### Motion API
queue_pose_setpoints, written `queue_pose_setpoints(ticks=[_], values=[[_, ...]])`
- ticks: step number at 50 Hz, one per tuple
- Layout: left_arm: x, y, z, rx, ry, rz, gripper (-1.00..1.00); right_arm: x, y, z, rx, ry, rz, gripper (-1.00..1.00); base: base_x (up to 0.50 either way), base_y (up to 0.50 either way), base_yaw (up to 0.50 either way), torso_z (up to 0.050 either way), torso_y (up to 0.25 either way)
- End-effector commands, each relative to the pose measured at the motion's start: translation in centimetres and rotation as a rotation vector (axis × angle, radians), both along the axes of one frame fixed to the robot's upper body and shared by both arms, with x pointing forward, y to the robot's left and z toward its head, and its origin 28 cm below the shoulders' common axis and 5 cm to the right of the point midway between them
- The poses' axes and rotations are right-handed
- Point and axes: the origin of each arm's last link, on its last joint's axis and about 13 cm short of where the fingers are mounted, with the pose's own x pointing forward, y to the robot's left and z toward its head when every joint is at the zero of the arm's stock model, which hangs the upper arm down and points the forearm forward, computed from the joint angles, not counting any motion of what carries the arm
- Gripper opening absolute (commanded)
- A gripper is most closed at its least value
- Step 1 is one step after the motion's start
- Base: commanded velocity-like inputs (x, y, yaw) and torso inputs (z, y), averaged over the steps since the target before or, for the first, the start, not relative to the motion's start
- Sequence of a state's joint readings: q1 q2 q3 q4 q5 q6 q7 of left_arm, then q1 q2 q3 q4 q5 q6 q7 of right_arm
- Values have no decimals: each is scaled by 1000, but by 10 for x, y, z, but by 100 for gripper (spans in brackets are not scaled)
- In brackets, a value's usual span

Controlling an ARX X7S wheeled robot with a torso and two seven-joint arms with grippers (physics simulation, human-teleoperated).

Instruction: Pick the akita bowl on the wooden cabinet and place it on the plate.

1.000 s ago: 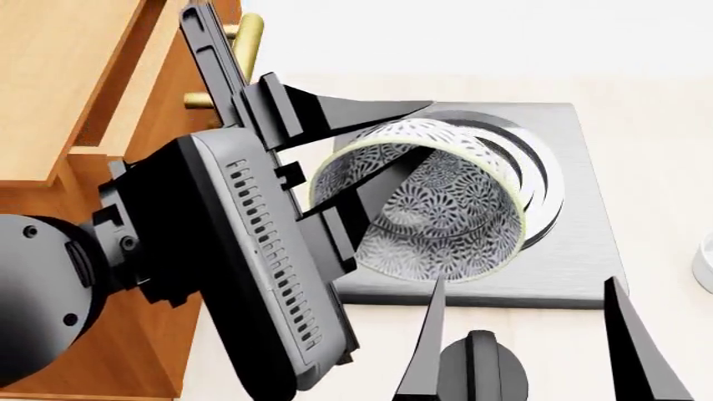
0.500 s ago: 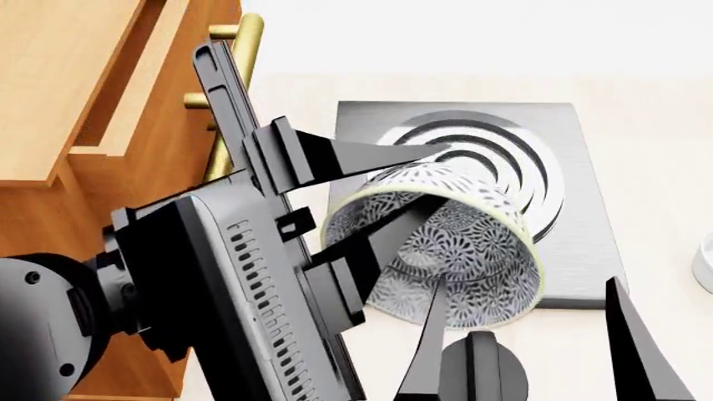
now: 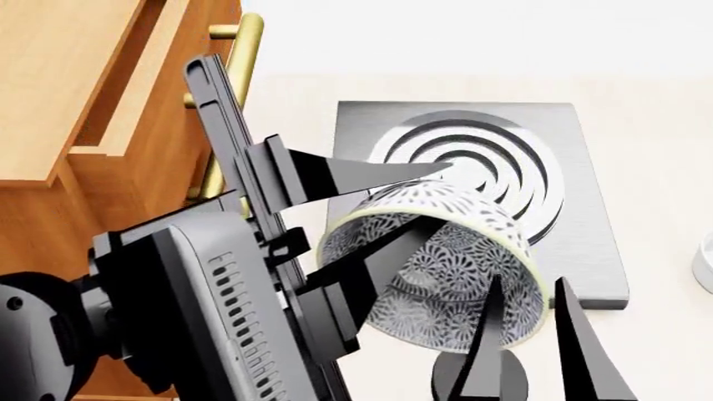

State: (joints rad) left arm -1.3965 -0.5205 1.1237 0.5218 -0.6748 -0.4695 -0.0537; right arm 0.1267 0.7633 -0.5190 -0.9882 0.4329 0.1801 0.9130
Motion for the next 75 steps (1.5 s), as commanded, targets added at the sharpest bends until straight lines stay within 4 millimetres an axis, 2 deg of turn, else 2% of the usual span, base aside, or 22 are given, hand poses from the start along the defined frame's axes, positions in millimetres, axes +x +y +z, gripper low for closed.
queue_pose_setpoints(ticks=[1, 14, 23, 24, 29, 43, 46, 58, 75], values=[[-1, 2, 3, -21, -15, 11, -100, -1, 0, 0, 8, -4, -3, -100, 0, 0, 0, 0, 0], [1, 2, 3, -32, -12, 24, -100, -1, -2, 4, 27, -9, -34, -100, 0, 0, 0, 0, 1], [5, 2, 2, 28, 24, 84, -100, -2, -2, 8, 27, -24, -94, -100, 0, 0, 0, 0, 0], [5, 2, 1, 29, 5, 103, 100, -2, -3, 8, 31, -26, -84, -100, 0, 0, 0, 0, 0], [5, 2, 2, 13, 51, 61, 100, -2, -6, 11, 55, -37, -133, -100, 0, 0, 0, 3, 0], [6, 3, 3, 2, 53, 76, 100, 1, -9, 14, 99, -5, -188, -100, 0, 0, 0, 0, 0], [6, 4, 2, -8, 57, 76, 100, 4, -12, 15, 105, 8, -278, -100, 0, 0, 0, 0, 3], [5, 4, 2, -22, 69, 71, 100, 2, -23, 19, 192, 30, -427, -100, 0, 0, 0, 0, 0], [5, 4, 1, -27, 80, 65, 100, -2, -28, 21, 315, 38, -423, -100, 0, 0, 0, 0, 0]])
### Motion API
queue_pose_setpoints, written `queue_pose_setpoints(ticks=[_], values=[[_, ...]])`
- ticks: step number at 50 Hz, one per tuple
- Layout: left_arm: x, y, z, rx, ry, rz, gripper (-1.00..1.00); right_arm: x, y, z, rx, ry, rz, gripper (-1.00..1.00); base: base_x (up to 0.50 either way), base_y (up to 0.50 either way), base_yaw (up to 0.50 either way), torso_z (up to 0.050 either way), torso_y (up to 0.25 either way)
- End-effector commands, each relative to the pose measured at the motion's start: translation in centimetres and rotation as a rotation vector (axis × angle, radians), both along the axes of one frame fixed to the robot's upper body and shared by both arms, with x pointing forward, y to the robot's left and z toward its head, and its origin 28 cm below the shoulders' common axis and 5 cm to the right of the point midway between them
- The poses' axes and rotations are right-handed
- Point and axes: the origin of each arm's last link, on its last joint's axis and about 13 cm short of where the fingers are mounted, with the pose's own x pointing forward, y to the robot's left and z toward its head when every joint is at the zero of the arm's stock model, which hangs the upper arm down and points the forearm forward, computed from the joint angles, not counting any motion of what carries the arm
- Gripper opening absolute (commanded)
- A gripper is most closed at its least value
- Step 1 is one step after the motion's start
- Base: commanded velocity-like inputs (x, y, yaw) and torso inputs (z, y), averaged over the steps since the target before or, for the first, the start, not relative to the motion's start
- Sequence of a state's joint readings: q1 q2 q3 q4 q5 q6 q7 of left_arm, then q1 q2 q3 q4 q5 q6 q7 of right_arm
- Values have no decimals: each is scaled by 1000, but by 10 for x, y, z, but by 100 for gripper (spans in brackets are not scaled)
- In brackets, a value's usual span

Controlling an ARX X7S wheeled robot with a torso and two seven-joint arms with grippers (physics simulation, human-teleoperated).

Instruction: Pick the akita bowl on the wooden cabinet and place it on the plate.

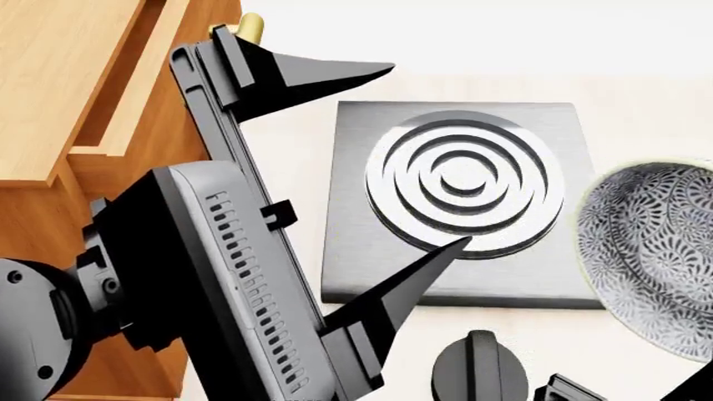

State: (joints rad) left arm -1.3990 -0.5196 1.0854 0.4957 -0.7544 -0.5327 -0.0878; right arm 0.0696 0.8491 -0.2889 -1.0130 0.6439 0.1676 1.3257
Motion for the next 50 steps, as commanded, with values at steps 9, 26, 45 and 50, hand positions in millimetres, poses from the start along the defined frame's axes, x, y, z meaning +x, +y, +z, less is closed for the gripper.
queue_pose_setpoints(ticks=[9, 26, 45, 50], values=[[2, 0, -1, -6, 5, -7, 100, -6, -6, 6, 156, -49, 13, -100, 0, 0, 0, 0, 1], [-2, 1, -4, -18, -2, -5, 100, 1, -19, 17, 147, -68, -33, -100, 0, 0, 0, 0, 0], [2, 4, -11, -47, 15, 27, 100, 17, -25, 25, 164, -46, -16, -100, 0, 0, 0, 0, 1], [2, 4, -11, -48, 12, 23, 100, 23, -28, 25, 189, -28, 5, -100, 0, 0, 0, 2, 0]])
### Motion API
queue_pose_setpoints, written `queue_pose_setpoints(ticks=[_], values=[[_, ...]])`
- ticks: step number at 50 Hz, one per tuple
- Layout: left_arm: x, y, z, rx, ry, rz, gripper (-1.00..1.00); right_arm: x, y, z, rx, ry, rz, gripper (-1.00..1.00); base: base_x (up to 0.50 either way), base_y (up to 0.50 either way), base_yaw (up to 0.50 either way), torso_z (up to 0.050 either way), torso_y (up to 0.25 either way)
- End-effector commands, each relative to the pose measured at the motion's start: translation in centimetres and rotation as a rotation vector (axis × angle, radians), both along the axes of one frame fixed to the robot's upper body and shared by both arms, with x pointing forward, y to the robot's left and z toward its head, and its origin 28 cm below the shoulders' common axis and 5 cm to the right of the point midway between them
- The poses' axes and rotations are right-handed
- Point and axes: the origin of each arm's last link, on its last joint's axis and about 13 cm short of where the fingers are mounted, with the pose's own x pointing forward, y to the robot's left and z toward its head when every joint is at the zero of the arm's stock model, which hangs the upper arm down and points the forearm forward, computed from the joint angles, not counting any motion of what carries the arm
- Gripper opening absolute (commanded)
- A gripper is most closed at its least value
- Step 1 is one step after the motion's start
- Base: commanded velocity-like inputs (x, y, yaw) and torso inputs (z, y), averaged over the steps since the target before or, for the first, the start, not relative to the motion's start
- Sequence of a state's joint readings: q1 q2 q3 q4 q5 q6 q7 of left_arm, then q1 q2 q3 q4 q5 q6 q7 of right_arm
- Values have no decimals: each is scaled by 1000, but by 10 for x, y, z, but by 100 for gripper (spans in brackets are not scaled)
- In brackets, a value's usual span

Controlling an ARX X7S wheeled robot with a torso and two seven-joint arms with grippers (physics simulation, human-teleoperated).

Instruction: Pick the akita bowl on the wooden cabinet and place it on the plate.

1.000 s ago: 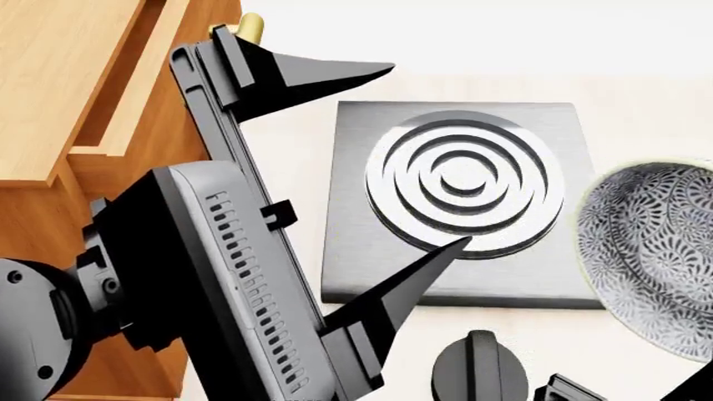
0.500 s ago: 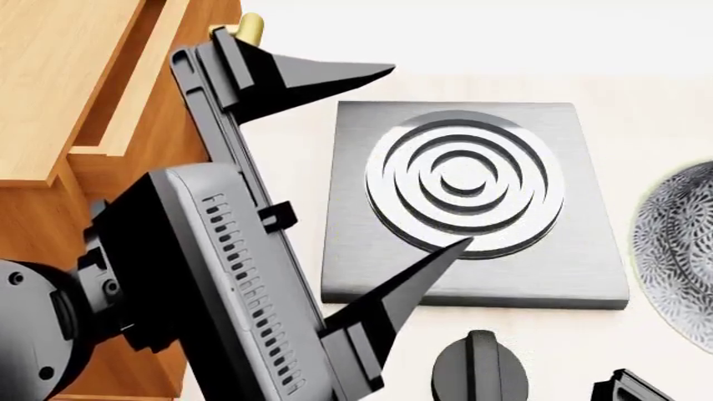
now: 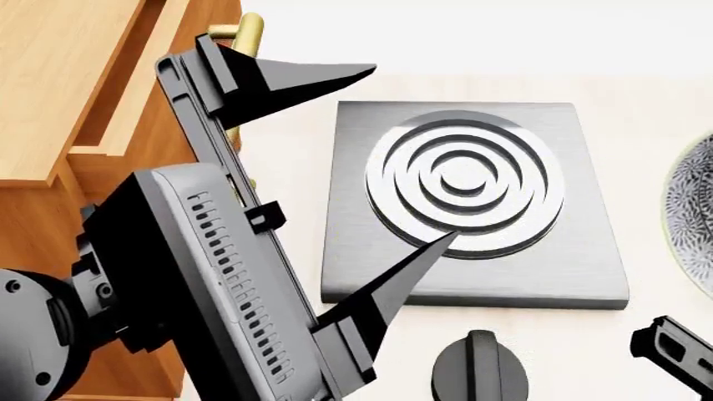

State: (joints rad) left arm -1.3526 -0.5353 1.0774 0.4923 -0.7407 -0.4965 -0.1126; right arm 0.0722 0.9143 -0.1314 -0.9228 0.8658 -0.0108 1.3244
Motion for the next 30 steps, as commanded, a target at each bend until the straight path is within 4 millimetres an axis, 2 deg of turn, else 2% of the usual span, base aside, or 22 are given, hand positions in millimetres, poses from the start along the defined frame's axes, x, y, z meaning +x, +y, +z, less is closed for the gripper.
queue_pose_setpoints(ticks=[1, 4, 10, 17, 26, 30], values=[[1, 0, -2, -7, 1, 4, 100, 11, -6, 4, 24, 5, 23, -100, 0, 0, 0, 0, 0], [1, 0, -3, -7, -1, 4, 100, 14, -8, 3, 35, 13, 20, -100, 0, 0, 0, 0, 0], [1, 1, -3, -9, 1, 6, 100, 18, -16, 2, 174, 12, 90, -100, 0, 0, 0, 0, 0], [0, 2, -3, -13, -2, 8, 100, 10, -20, 6, 286, -31, 140, -100, 0, 0, 0, 0, 0], [1, 3, -5, -15, 1, 13, 100, 2, -28, 5, 573, -110, 271, -100, 0, 0, 0, 0, 1], [1, 3, -4, -16, -1, 14, 100, -1, -29, 5, 619, -138, 272, -100, 0, 0, 0, 0, 0]])
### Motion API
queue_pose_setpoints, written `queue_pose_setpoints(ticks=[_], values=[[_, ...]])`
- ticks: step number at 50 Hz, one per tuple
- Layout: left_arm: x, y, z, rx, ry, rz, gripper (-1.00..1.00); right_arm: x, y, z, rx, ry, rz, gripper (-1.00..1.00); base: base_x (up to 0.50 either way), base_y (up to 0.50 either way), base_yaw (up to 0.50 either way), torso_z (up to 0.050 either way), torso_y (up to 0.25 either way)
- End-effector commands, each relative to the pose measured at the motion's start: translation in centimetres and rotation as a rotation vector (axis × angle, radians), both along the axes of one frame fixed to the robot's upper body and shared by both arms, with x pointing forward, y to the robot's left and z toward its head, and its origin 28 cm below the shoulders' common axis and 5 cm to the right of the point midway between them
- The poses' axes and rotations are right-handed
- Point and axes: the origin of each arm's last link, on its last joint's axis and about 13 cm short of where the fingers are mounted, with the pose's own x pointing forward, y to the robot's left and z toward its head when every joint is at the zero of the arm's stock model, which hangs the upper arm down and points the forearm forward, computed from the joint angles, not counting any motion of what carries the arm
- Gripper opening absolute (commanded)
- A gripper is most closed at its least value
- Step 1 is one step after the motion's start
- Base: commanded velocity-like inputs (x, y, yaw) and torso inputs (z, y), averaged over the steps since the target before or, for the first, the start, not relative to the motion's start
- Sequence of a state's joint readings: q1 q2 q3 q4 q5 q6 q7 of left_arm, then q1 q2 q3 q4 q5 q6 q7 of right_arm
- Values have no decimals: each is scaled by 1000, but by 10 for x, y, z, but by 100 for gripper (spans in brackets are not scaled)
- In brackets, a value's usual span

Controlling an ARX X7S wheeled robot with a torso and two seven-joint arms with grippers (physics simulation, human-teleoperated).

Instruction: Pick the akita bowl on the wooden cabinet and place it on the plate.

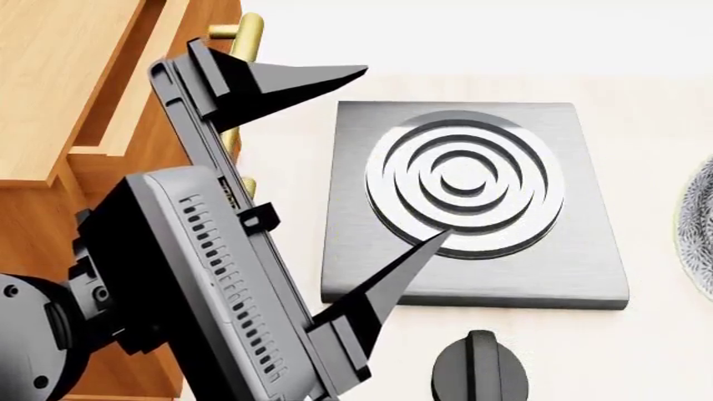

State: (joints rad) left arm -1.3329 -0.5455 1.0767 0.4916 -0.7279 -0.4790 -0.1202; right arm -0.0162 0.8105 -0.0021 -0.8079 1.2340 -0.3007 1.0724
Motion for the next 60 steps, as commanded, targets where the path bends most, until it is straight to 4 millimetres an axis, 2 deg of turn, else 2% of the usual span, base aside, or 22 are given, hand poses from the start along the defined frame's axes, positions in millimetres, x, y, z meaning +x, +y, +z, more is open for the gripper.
queue_pose_setpoints(ticks=[1, 9, 19, 29, 41, 53, 60], values=[[0, 1, -1, -3, 2, 4, 100, -9, -10, 3, 220, -100, 38, -100, 0, 0, 0, 0, 0], [0, 1, -2, -4, 0, 7, 100, -22, -11, 9, 318, -147, -50, -100, 0, 0, 0, 0, 0], [1, 1, -4, -6, 2, 8, 100, -32, -16, 9, 426, -104, -189, -100, 0, 0, 0, 0, 1], [0, 2, -4, -9, 2, 10, 100, -33, -15, 9, 430, -91, -193, -100, 0, 0, 0, 0, 0], [0, 2, -5, -11, 3, 9, 100, -21, -16, 7, 381, -47, -191, -100, 0, 0, 0, 1, 0], [1, 3, -6, -14, 5, 11, 100, 0, -28, 4, 354, 24, -204, -100, 0, 0, 0, 0, 0], [1, 3, -8, -16, 7, 10, 100, 15, -33, -8, 374, 91, -188, -100, 0, 0, 0, 0, 1]])
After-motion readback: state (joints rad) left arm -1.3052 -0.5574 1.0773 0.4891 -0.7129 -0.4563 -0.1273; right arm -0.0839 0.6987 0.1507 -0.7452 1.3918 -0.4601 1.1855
